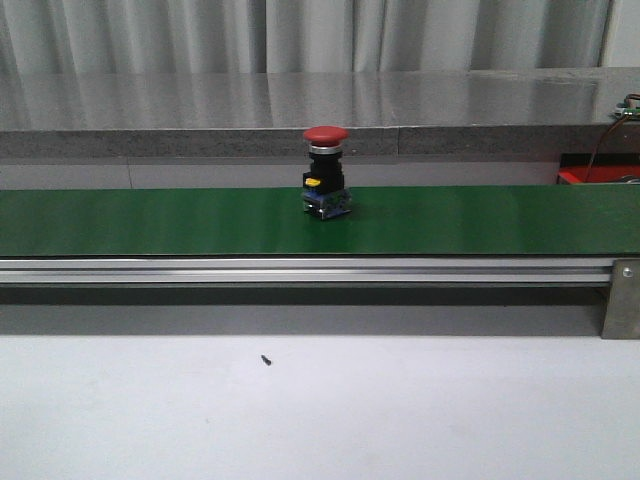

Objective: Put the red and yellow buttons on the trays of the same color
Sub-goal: 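Carry the yellow button into the yellow tray and open the right gripper, then lower the right gripper onto the red button on the belt and grasp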

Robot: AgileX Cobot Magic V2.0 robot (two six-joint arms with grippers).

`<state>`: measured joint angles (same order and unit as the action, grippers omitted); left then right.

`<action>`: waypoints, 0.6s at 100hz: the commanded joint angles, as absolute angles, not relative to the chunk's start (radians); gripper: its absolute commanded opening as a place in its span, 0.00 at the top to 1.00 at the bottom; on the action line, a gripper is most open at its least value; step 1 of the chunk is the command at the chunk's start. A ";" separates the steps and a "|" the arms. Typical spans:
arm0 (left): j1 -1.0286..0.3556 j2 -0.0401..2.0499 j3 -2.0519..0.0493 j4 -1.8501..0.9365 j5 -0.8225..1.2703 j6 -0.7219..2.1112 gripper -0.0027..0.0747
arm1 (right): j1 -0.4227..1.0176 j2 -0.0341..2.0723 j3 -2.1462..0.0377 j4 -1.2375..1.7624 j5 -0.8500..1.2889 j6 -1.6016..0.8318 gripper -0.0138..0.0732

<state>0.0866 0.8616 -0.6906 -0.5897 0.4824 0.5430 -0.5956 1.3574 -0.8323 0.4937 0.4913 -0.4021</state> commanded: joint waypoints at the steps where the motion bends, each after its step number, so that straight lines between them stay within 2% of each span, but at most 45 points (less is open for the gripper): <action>1: 0.083 0.851 -0.717 -0.619 0.429 0.543 0.99 | -0.576 1.288 -0.900 0.497 0.532 -0.421 0.26; 21: 0.083 0.851 -0.717 -0.619 0.429 0.543 0.99 | -0.402 1.273 -1.054 0.497 0.689 -0.486 0.26; 60: 0.083 0.851 -0.717 -0.619 0.429 0.543 0.99 | -0.040 1.327 -1.179 0.494 0.657 -0.531 0.26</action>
